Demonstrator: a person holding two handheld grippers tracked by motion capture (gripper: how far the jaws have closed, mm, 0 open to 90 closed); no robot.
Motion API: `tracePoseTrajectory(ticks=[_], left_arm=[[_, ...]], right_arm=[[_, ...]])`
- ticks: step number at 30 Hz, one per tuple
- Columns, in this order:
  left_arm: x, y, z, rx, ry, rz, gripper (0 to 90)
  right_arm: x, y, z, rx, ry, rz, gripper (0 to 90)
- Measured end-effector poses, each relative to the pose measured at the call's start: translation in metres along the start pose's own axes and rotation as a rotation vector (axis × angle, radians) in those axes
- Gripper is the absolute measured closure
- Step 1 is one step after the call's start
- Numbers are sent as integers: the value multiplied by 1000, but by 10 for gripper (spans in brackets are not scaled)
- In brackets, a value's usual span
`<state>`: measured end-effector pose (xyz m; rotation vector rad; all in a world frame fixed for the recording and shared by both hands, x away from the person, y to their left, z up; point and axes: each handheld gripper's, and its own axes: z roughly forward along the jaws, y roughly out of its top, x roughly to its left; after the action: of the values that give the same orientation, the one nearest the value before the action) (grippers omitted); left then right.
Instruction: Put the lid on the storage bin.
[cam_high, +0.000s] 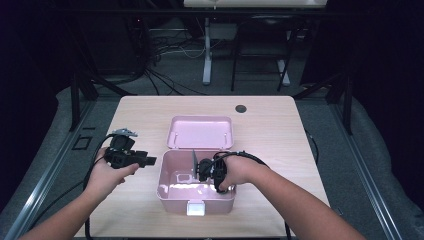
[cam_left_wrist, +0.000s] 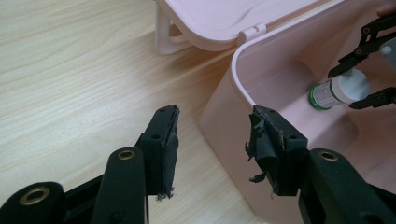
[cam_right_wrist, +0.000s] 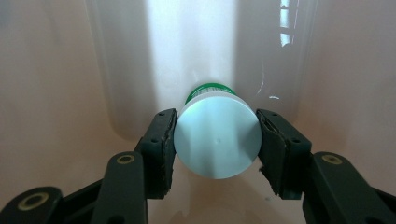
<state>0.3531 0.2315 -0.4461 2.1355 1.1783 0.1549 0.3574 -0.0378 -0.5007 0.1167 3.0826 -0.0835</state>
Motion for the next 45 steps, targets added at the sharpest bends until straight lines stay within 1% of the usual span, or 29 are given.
tracePoseTrajectory(ticks=[6,7,9,16,17,19,20,21,27,29,31,34,36,40,42,44,45], left_arm=[[0,0,-1,-1,0,-4,518],[0,0,-1,-1,0,-4,518],[1,0,-1,-3,2,-4,518],[0,1,-3,-6,2,-4,518],[0,1,-4,-4,6,-1,518],[-1,1,-4,-6,4,-2,518],[-1,2,-4,-7,5,2,518],[-2,2,-4,-12,2,-2,518],[-3,2,-3,-6,5,-2,519],[-3,2,-3,-6,6,0,518],[-4,2,-3,-5,6,-2,518],[-5,2,-3,-6,2,2,520],[-5,3,-3,-6,1,3,522],[-6,3,-3,-8,-3,8,524],[-6,3,-3,-7,-2,9,524],[-6,3,-3,-8,-3,8,524],[-6,3,-2,-8,-3,8,523]], right_arm=[[0,1,-1,7,5,7,487],[-1,1,-1,8,-4,9,494],[-1,0,-3,-3,3,19,494],[1,-1,-11,-14,-2,14,500],[1,-2,-13,-20,-3,16,502],[1,-3,-16,-15,-5,22,504],[1,-5,-18,-22,-11,20,505],[1,-6,-20,-27,-9,31,505],[0,-12,-31,-53,-13,47,509],[0,-13,-34,-51,-16,47,508],[-1,-16,-39,-65,-24,47,508],[-1,-19,-44,-78,-29,60,508],[-2,-22,-46,-97,-32,69,508],[-3,-27,-52,-103,-35,91,510],[-3,-29,-54,-121,-35,98,511],[-3,-31,-57,-127,-38,107,511],[-3,-32,-58,-137,-45,109,510]])
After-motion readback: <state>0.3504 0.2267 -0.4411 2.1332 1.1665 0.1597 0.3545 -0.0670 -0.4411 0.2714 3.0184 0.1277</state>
